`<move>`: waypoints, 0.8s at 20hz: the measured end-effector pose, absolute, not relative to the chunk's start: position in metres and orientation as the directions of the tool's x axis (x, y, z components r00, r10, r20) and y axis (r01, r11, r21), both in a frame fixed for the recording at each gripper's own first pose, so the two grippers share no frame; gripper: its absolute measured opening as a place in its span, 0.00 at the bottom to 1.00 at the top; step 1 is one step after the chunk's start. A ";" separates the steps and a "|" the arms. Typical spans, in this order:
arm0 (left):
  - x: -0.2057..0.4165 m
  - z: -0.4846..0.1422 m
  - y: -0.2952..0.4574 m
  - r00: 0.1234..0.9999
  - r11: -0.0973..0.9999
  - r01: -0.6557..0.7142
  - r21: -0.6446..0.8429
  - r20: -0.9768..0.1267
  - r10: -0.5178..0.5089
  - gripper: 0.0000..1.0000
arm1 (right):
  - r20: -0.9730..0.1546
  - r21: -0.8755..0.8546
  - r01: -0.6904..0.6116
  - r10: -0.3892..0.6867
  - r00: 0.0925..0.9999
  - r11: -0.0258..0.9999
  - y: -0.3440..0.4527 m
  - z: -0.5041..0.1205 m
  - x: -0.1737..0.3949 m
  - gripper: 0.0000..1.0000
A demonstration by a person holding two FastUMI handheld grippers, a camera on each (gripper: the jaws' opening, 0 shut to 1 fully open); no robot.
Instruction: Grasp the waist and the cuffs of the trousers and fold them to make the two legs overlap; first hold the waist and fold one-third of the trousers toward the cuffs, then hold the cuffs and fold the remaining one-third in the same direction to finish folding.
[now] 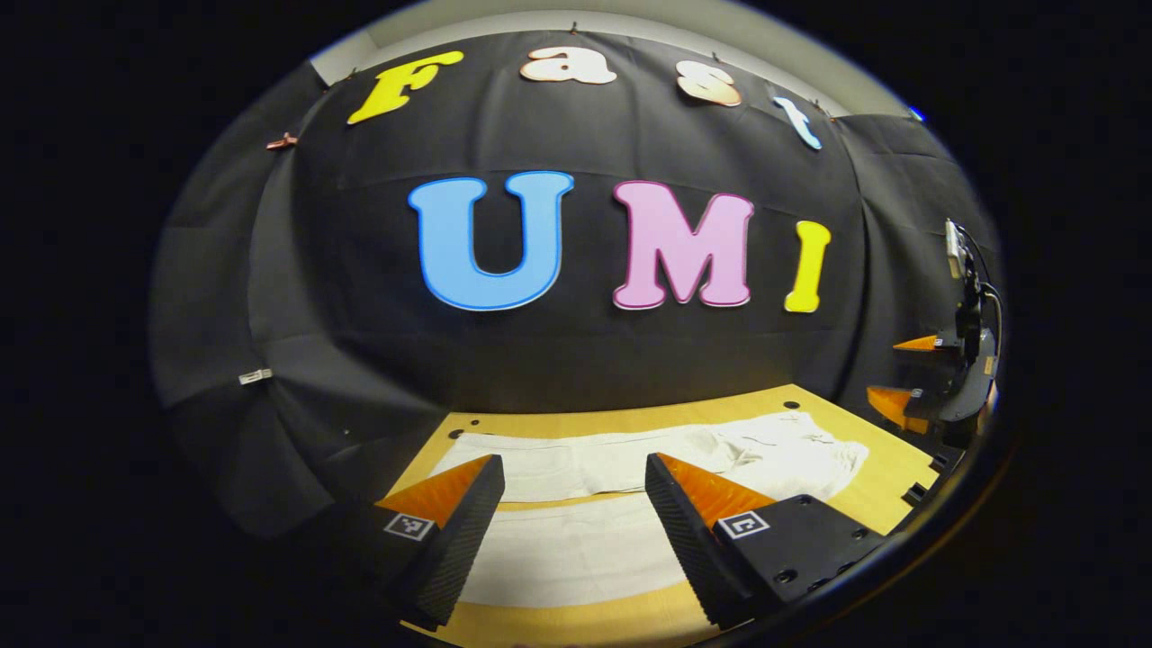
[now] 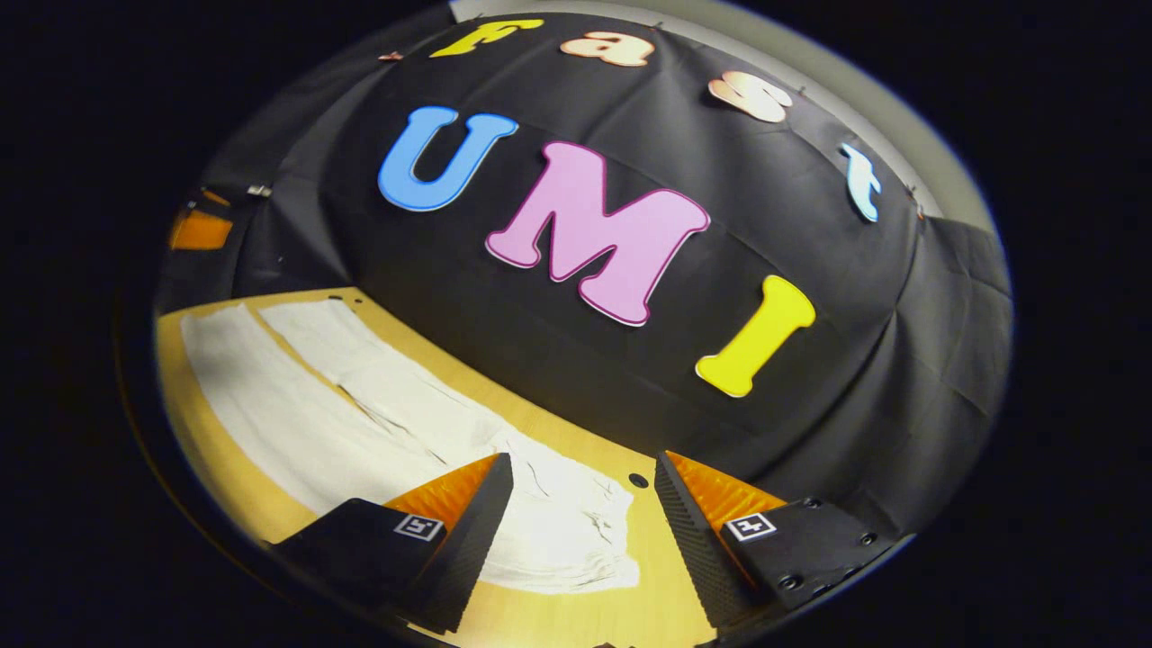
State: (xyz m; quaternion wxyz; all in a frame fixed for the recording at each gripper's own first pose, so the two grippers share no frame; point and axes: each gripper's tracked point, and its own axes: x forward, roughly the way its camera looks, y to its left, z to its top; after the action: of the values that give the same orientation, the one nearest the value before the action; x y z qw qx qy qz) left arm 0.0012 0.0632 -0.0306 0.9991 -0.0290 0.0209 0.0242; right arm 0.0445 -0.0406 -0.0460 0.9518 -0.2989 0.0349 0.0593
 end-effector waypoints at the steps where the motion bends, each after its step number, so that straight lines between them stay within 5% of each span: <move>1: 0.000 -0.033 0.071 0.996 0.994 -0.080 -0.074 -0.050 0.077 0.98 | -0.116 -0.597 -0.158 0.110 0.987 0.786 -0.046 -0.051 0.048 0.97; 10: -0.042 -0.091 0.160 0.910 0.920 -0.390 -0.034 -0.166 0.380 0.98 | -0.347 -0.765 -0.358 0.126 0.929 0.536 -0.138 -0.129 0.090 0.97; 16: -0.079 -0.130 0.176 0.827 0.857 -0.515 -0.034 -0.283 0.486 0.98 | -0.528 -0.757 -0.515 0.088 0.845 0.403 -0.197 -0.194 0.106 0.97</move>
State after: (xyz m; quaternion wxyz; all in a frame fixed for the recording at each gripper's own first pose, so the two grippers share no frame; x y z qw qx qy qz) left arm -0.0795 0.1757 -0.1297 0.9542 -0.0546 0.1335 0.2622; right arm 0.1058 -0.1969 -0.1944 0.8113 -0.5139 0.2077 0.1859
